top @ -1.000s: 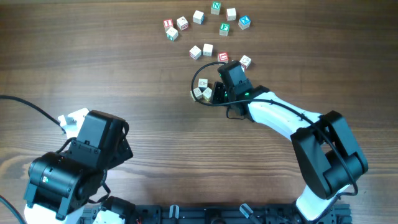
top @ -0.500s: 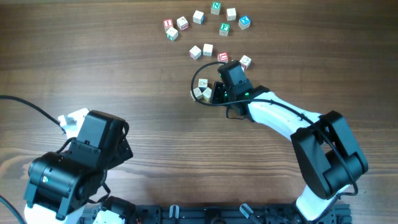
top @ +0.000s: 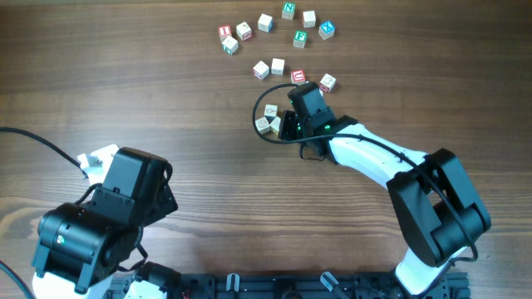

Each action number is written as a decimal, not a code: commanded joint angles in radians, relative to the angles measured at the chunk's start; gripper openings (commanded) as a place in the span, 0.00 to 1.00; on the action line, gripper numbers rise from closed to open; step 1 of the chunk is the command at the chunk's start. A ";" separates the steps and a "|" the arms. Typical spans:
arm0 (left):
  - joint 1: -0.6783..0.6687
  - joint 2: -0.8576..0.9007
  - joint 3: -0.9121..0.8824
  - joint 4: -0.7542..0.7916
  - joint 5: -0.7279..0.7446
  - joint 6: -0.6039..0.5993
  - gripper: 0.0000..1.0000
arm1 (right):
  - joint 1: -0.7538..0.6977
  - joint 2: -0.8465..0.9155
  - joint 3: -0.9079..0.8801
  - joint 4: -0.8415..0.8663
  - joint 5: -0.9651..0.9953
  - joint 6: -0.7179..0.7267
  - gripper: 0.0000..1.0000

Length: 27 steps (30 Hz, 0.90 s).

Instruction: Form a circle

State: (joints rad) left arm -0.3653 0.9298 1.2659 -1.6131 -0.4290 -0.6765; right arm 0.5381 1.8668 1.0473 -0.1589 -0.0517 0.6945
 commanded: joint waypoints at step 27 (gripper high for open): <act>0.006 -0.002 -0.004 0.000 0.000 -0.016 1.00 | 0.026 -0.069 -0.009 -0.028 0.036 0.007 0.04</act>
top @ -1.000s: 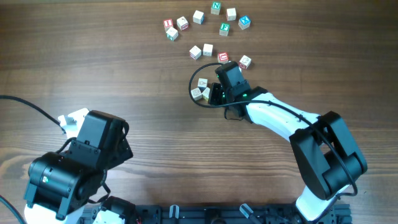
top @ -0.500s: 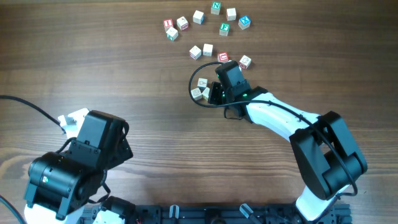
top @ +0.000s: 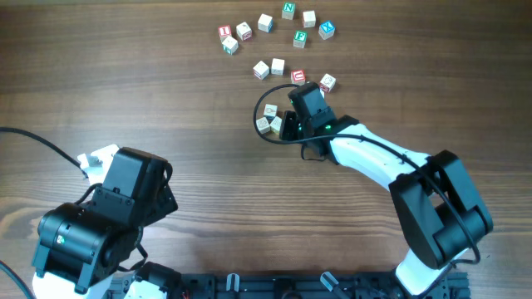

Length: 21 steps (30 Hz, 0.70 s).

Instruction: Form a circle

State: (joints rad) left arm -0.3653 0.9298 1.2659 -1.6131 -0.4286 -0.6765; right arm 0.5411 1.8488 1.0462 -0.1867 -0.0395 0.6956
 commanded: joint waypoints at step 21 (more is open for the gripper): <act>0.006 -0.002 -0.004 0.000 -0.001 -0.016 1.00 | 0.077 -0.013 -0.008 0.106 0.050 -0.066 0.05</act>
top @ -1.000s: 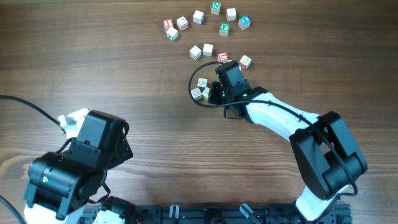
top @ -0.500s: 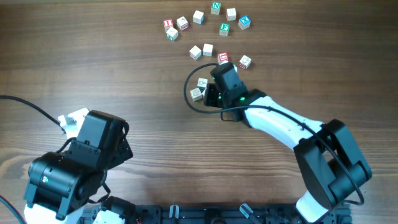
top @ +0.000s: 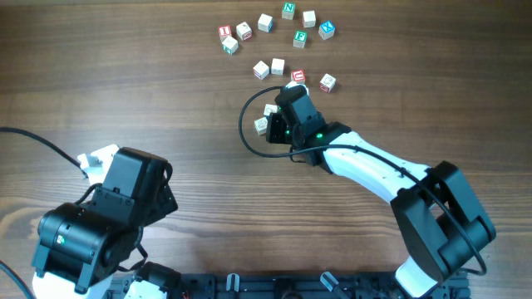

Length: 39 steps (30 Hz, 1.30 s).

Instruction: Form a circle

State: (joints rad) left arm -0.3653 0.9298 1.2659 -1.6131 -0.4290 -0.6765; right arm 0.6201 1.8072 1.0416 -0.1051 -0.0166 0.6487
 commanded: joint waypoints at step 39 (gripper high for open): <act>0.006 -0.002 -0.004 0.000 0.000 -0.016 1.00 | -0.003 0.076 -0.003 0.022 0.047 -0.022 0.05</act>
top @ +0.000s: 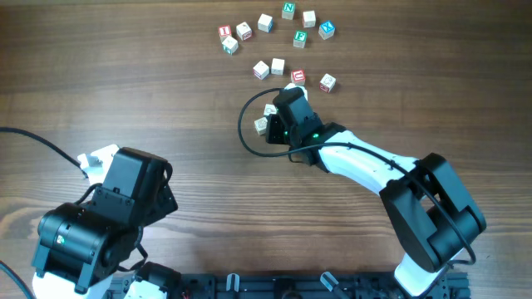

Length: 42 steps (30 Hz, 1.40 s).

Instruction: Form a circle

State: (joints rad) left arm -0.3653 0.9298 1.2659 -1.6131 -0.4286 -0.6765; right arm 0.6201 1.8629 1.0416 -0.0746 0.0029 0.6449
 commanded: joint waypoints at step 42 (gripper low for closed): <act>0.006 -0.002 -0.004 0.000 0.000 -0.016 1.00 | -0.018 0.020 -0.002 -0.051 0.026 -0.043 0.05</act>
State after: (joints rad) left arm -0.3653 0.9298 1.2659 -1.6131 -0.4286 -0.6765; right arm 0.6113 1.8629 1.0416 -0.1150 0.0086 0.6220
